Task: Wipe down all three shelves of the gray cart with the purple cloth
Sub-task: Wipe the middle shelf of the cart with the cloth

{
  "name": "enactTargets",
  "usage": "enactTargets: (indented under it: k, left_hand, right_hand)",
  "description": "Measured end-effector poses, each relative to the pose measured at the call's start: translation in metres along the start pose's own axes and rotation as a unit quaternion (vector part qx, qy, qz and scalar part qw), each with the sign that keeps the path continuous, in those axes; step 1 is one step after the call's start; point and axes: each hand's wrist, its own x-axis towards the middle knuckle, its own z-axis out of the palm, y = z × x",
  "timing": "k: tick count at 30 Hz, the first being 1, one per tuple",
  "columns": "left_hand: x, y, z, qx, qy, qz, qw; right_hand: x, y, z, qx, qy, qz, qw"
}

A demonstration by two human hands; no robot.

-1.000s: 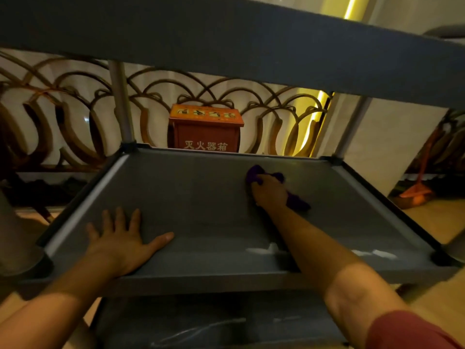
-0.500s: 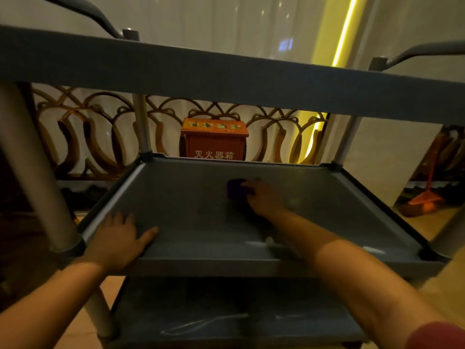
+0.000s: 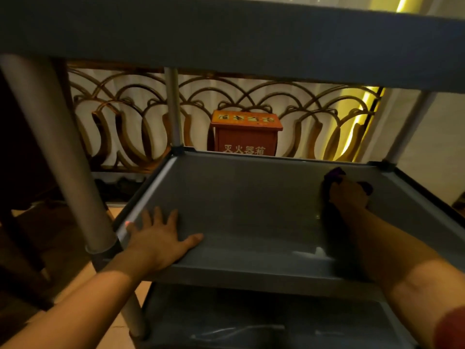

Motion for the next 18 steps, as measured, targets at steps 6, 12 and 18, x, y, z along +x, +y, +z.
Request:
enactTargets:
  k: [6,12,18]
  left_hand:
    - [0.003,-0.004,0.005,-0.009,-0.032,0.003,0.999]
    - [0.003,-0.003,0.006,-0.003,-0.041,0.019,0.999]
    - [-0.002,-0.009,0.002,-0.013,-0.045,0.029,0.998]
  right_hand:
    - [-0.007,-0.102,0.055,-0.006,-0.017,-0.048,0.999]
    - [-0.027,-0.188,0.101,0.004,-0.045,-0.148,0.988]
    - [-0.085,-0.255,0.132,0.009,-0.125,-0.345,0.93]
